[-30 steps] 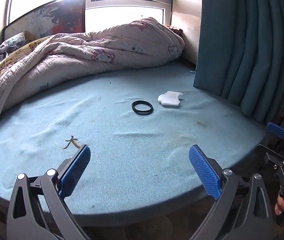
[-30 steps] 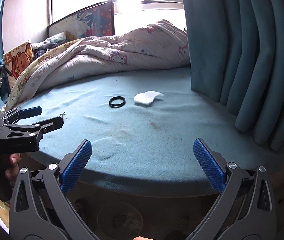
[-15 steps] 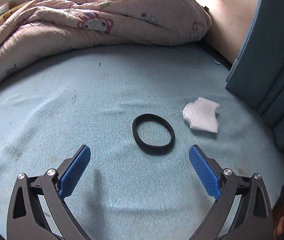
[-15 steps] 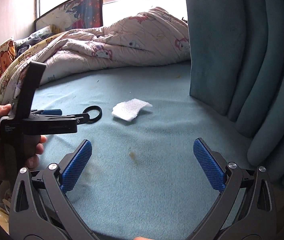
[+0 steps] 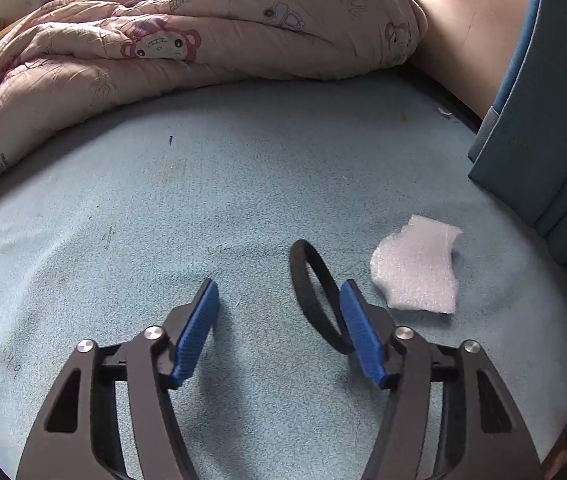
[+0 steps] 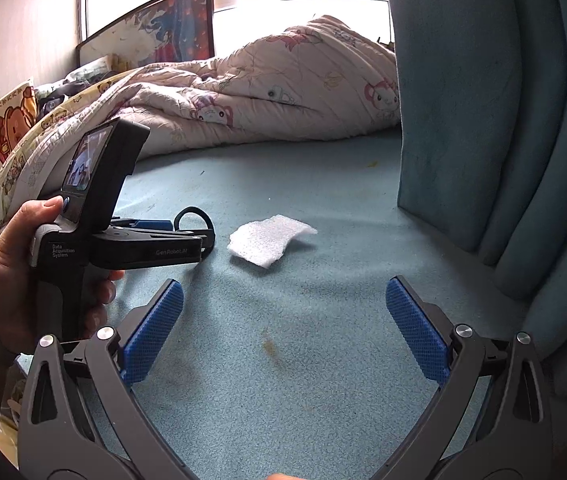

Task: Collect trash
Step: 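Grasp the black hair tie with the left gripper while the right grasps the white foam piece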

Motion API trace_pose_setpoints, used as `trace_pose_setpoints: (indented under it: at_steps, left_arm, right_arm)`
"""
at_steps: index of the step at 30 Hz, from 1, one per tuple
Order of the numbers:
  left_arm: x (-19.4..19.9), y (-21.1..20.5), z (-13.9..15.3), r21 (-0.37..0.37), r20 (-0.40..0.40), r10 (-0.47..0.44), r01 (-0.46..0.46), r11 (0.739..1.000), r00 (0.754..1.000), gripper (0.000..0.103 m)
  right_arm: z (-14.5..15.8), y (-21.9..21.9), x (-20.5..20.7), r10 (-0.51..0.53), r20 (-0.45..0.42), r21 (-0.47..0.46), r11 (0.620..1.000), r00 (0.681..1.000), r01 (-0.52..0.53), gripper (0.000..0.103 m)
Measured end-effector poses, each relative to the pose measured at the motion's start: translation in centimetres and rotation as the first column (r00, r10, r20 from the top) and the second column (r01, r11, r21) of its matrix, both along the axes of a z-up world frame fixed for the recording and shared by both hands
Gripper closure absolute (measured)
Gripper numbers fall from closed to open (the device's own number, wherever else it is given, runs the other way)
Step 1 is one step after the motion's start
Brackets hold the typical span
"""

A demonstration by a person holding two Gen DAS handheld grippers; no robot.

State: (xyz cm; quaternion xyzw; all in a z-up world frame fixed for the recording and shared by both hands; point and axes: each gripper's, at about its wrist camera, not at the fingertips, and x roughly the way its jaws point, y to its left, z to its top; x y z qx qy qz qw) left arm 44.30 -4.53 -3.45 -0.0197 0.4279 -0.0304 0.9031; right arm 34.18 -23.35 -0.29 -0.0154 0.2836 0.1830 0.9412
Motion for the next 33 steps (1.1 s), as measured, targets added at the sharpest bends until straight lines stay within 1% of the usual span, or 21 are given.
trace_pose_setpoints:
  at_steps: [1, 3, 4, 5, 7, 8, 12, 15, 16, 17, 18, 19, 21, 23, 27, 29, 30, 31, 33]
  left_arm:
    - [0.0, -0.2, 0.0, 0.0, 0.002, -0.009, 0.009, 1.0, 1.0, 0.054]
    - [0.1, -0.3, 0.1, -0.008, 0.004, -0.013, 0.013, 1.0, 1.0, 0.059]
    - [0.1, -0.3, 0.1, -0.018, 0.007, -0.018, 0.018, 1.0, 1.0, 0.07]
    - [0.1, -0.3, 0.2, -0.025, 0.01, -0.021, 0.021, 0.999, 1.0, 0.083]
    - [-0.1, -0.2, 0.1, -0.024, 0.009, -0.009, 0.009, 1.0, 1.0, 0.095]
    - [-0.3, -0.1, 0.2, -0.028, 0.011, -0.015, 0.016, 0.999, 1.0, 0.098]
    - [-1.3, 0.2, 0.4, -0.014, 0.029, -0.027, 0.027, 1.0, 0.999, 0.099]
    - [-1.8, 0.7, 0.6, -0.003, 0.035, -0.026, 0.026, 1.0, 0.999, 0.1]
    - [-1.9, 1.1, 0.7, -0.004, 0.036, -0.021, 0.021, 1.0, 0.999, 0.1]
    - [-2.0, 1.4, 0.8, -0.005, 0.037, -0.017, 0.017, 1.0, 0.999, 0.1]
    - [-2.0, 1.8, 0.9, -0.008, 0.039, -0.013, 0.013, 1.0, 0.999, 0.1]
    - [-2.1, 2.1, 1.1, -0.013, 0.04, -0.012, 0.012, 1.0, 0.999, 0.1]
    - [-2.2, 2.8, 1.4, -0.015, 0.047, -0.006, 0.007, 1.0, 0.999, 0.1]
    - [-2.3, 3.4, 1.6, -0.018, 0.051, -0.004, 0.005, 1.0, 0.999, 0.1]
    - [-2.6, 4.2, 1.9, -0.025, 0.056, -0.006, 0.008, 1.0, 0.998, 0.1]
    - [-2.7, 4.5, 1.9, -0.026, 0.061, -0.007, 0.008, 1.0, 0.998, 0.1]
    - [-2.7, 4.6, 1.9, -0.027, 0.062, -0.009, 0.011, 1.0, 0.998, 0.1]
    - [-2.8, 4.7, 1.8, -0.028, 0.061, -0.01, 0.011, 1.0, 0.998, 0.1]
    - [-2.8, 4.9, 1.7, -0.031, 0.057, -0.007, 0.009, 0.999, 0.998, 0.1]
  right_arm:
    - [-0.1, 0.0, 0.1, -0.001, -0.001, 0.002, 1.0, 1.0, 0.001, 0.005]
    - [-0.2, -0.1, 0.2, -0.006, -0.005, -0.001, 1.0, 1.0, 0.006, 0.005]
    - [-0.3, -0.1, 0.2, -0.005, -0.005, -0.001, 1.0, 1.0, 0.005, 0.005]
    - [-0.3, -0.2, 0.2, -0.005, -0.006, -0.001, 1.0, 1.0, 0.005, 0.005]
    - [-0.5, -0.2, 0.2, -0.007, -0.006, -0.006, 1.0, 1.0, 0.007, 0.005]
    - [-0.6, -0.2, 0.4, -0.008, -0.007, -0.01, 1.0, 1.0, 0.008, 0.005]
    - [-0.8, 0.3, 2.1, -0.029, -0.02, -0.027, 0.999, 0.999, 0.028, 0.005]
    - [-1.4, 1.3, 4.6, -0.047, -0.039, -0.048, 0.998, 0.998, 0.046, 0.005]
    - [-1.7, 1.7, 5.6, -0.04, -0.08, -0.052, 0.998, 0.996, 0.036, 0.005]
    - [-2.1, 2.1, 6.9, -0.018, -0.146, -0.024, 1.0, 0.989, 0.014, 0.005]
    - [-2.3, 2.4, 7.9, -0.008, -0.174, 0.011, 1.0, 0.985, 0.01, 0.005]
    - [-2.4, 2.9, 8.8, -0.003, -0.195, 0.024, 1.0, 0.981, 0.008, 0.005]
    - [-2.4, 4.2, 10.3, -0.018, -0.21, 0.003, 1.0, 0.978, 0.02, 0.005]
    - [-2.5, 5.7, 11.3, -0.008, -0.221, -0.018, 1.0, 0.975, 0.004, 0.005]
    - [-3.7, 8.2, 13.0, -0.05, -0.247, -0.118, 0.993, 0.968, 0.021, 0.005]
    - [-4.3, 8.8, 13.4, -0.065, -0.268, -0.158, 0.987, 0.961, 0.022, 0.015]
    - [-4.3, 8.9, 13.3, -0.063, -0.262, -0.17, 0.985, 0.963, 0.018, 0.018]
    - [-4.5, 9.1, 13.4, -0.059, -0.266, -0.183, 0.983, 0.962, 0.01, 0.026]
    - [-4.5, 9.3, 13.3, -0.038, -0.267, -0.185, 0.983, 0.963, -0.012, 0.031]
